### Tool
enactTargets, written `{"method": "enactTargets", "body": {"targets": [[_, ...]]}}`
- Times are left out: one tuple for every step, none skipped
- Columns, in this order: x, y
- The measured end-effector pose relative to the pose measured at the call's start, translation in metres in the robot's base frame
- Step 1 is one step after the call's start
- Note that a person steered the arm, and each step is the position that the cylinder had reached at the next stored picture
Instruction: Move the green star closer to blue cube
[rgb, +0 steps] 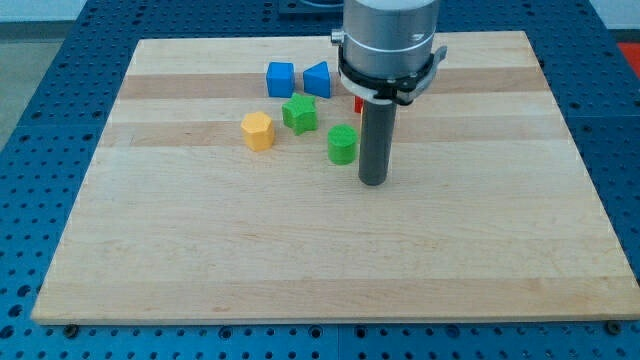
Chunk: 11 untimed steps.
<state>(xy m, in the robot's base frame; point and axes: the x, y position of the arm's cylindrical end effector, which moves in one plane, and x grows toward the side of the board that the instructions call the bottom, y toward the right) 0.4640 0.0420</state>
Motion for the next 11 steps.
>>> {"method": "enactTargets", "body": {"targets": [[-0.001, -0.013], [-0.01, -0.017], [-0.022, -0.019], [-0.022, -0.021], [-0.013, -0.022], [-0.004, -0.052], [-0.01, -0.077], [-0.024, -0.079], [-0.042, -0.079], [-0.061, -0.079], [-0.08, -0.079]]}}
